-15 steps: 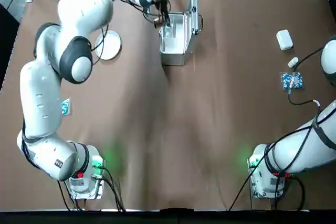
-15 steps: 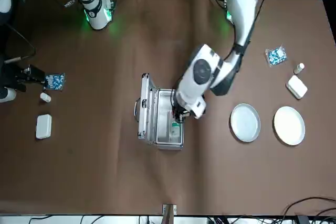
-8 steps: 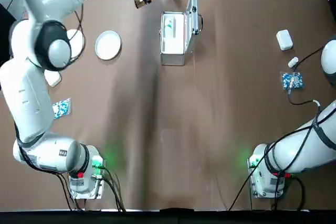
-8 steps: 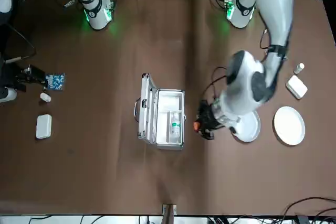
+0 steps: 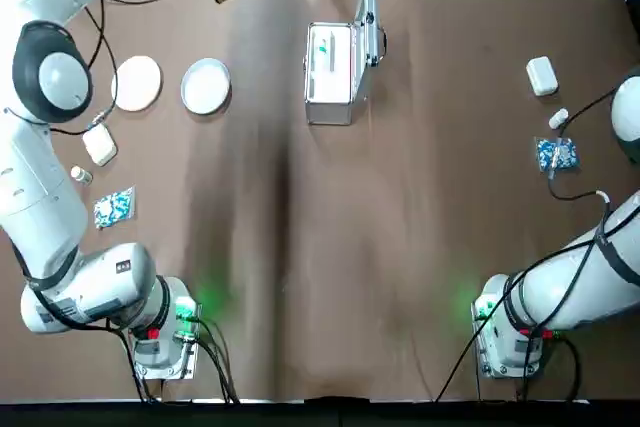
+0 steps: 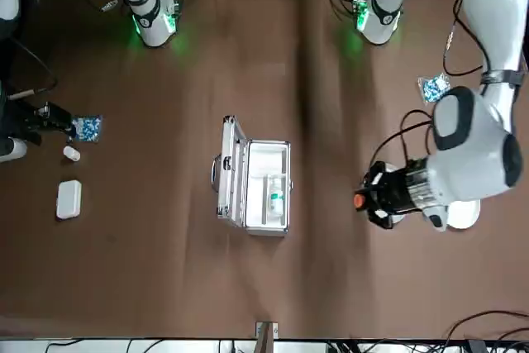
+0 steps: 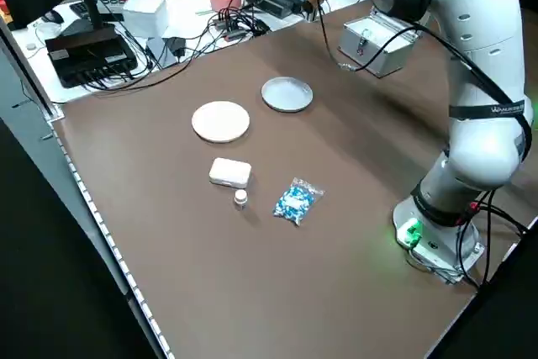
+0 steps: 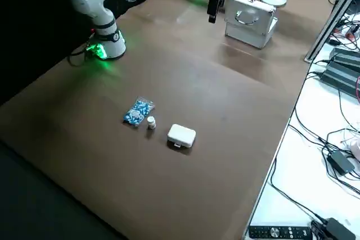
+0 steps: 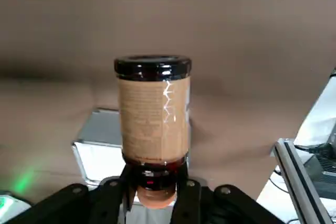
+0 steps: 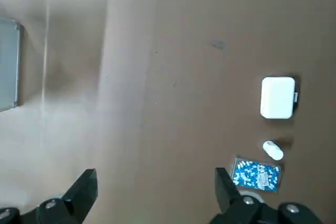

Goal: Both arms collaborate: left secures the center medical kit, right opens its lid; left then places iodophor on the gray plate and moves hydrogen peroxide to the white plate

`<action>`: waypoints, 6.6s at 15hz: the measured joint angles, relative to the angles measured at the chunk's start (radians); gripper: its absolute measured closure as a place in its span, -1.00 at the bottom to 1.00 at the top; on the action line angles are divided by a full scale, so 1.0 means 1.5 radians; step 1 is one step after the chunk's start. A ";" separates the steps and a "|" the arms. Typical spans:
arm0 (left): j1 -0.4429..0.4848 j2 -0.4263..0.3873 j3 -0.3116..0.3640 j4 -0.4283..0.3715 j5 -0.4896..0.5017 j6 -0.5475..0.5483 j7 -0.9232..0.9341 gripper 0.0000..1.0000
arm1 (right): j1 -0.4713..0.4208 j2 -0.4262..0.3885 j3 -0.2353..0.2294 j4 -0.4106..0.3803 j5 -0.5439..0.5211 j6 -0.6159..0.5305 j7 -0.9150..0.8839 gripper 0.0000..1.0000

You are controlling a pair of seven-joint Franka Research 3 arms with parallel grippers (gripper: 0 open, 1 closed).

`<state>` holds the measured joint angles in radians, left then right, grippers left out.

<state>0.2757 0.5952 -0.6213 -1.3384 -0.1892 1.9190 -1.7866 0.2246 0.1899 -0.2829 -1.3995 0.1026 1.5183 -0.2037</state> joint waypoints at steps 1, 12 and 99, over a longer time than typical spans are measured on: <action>0.017 0.000 -0.007 0.000 0.000 -0.010 0.021 0.35 | 0.003 0.000 0.000 0.000 0.000 -0.001 0.000 -0.97; 0.145 0.000 -0.025 -0.001 -0.128 -0.117 0.219 0.35 | 0.007 0.000 0.000 0.000 -0.001 -0.003 0.000 -0.97; 0.021 0.012 0.008 -0.006 -0.110 -0.133 0.585 -1.00 | 0.012 -0.019 -0.007 0.002 -0.033 -0.007 0.009 -0.97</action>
<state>0.3067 0.6125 -0.6087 -1.3476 -0.3543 1.7198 -0.9096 0.2421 0.1608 -0.2933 -1.3967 0.0533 1.5081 -0.1905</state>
